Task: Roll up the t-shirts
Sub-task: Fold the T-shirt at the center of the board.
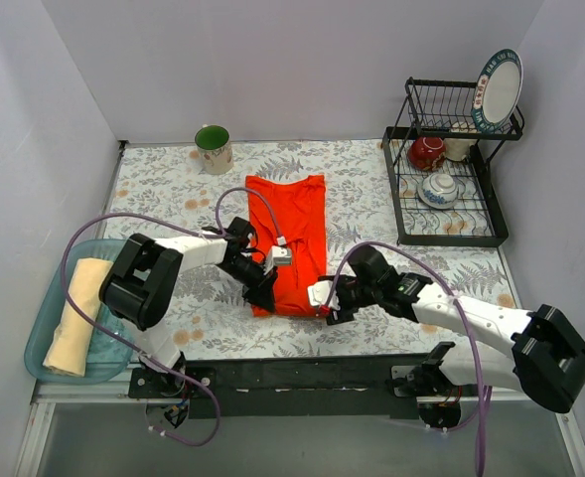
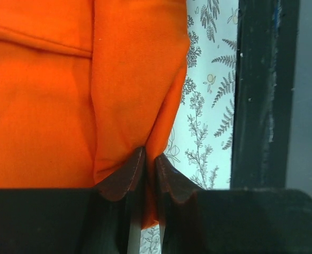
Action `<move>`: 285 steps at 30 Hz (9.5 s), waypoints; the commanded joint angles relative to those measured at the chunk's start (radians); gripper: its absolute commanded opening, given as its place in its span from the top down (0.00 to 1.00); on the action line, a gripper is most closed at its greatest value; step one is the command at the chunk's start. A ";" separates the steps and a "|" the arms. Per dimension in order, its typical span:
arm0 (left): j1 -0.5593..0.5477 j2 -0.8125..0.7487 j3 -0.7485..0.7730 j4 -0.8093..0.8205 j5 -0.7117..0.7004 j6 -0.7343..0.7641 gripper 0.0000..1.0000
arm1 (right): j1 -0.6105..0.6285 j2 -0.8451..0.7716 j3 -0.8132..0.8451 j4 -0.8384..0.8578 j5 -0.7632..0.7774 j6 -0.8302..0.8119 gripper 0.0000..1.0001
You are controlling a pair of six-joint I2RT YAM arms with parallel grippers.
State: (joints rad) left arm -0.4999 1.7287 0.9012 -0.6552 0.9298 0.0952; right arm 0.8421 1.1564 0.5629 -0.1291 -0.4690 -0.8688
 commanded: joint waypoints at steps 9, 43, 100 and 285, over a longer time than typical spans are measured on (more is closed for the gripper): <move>0.075 0.124 0.145 -0.207 0.191 0.040 0.89 | 0.135 0.031 -0.047 0.238 0.161 0.057 0.34; -0.049 -0.443 -0.331 0.465 -0.232 -0.083 0.21 | 0.140 0.221 -0.020 0.284 0.245 0.160 0.99; 0.093 0.253 0.202 -0.354 -0.065 0.098 0.82 | -0.241 1.054 0.877 -1.175 -0.382 -0.423 0.99; -0.232 -0.498 -0.252 0.385 -0.393 -0.129 0.43 | -0.311 1.332 1.152 -1.173 -0.439 -0.159 0.99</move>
State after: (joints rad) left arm -0.7288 1.2312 0.6754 -0.3923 0.6193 -0.0528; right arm 0.5304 2.4569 1.6920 -1.4193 -1.0382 -0.9920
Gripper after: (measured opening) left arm 0.570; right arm 0.140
